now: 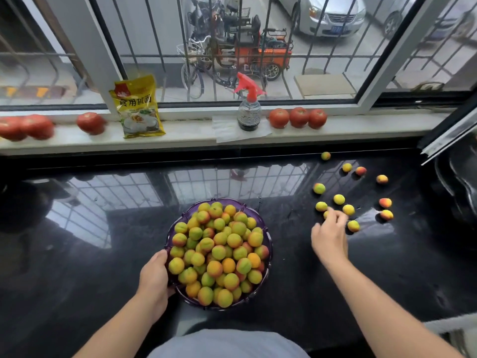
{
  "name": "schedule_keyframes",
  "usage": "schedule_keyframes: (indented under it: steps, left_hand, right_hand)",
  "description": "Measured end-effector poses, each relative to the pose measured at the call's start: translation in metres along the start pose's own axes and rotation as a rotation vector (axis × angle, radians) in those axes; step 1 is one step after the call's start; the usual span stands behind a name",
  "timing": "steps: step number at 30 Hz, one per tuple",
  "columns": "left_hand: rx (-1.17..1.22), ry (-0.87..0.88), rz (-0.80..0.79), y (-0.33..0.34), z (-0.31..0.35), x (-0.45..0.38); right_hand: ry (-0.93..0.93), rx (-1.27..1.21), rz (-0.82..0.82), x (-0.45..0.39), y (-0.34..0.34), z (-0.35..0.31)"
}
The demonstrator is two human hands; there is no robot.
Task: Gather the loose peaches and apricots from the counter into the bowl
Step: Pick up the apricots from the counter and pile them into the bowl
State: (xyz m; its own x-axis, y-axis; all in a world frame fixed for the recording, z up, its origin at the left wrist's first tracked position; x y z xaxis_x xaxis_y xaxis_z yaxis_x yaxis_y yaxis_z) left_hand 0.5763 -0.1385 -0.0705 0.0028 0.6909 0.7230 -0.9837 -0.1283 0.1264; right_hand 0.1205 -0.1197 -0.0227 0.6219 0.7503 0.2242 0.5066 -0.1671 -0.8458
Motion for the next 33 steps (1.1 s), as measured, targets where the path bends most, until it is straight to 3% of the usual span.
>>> schedule_keyframes:
  steps: [5,8,12,17,21,27,33]
  left_hand:
    - [-0.044,-0.019,-0.018,-0.005,0.001,-0.001]
    - [-0.068,-0.018,-0.018,-0.006,0.003,0.0]
    - [-0.096,-0.009,-0.02,-0.007,0.003,0.001]
    - [-0.134,0.001,-0.037,-0.008,0.005,0.0]
    - [-0.137,0.007,-0.041,-0.009,0.005,0.001]
    - [-0.127,0.004,-0.046,-0.008,0.007,0.005]
    - [-0.142,-0.006,-0.063,-0.006,0.01,0.011]
  right_hand:
    - [0.275,0.025,-0.054,-0.061,-0.002,0.031]
    - [0.278,0.098,-0.1,-0.063,0.011,0.037]
    - [0.214,-0.101,-0.087,-0.008,0.03,0.027]
    - [0.131,-0.374,-0.329,0.085,0.063,0.011]
    - [-0.04,-0.475,-0.374,0.118,0.052,-0.027]
    - [-0.341,-0.361,-0.366,0.099,0.026,-0.103]
    - [-0.482,0.041,-0.411,0.054,0.054,-0.198]
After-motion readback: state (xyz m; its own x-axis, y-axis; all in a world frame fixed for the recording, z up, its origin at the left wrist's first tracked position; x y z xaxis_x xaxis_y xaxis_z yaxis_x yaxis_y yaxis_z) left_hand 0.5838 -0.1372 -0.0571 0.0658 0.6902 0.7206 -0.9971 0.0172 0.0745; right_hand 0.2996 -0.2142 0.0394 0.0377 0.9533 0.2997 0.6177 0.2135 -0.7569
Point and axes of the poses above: each hand's wrist, its own x-axis away from the middle knuckle, its own y-axis out of the palm, z = x × y, the point moved 9 cm from there along -x, towards the middle knuckle, and after that the axes turned 11 degrees about -z, right-handed, at the moved point
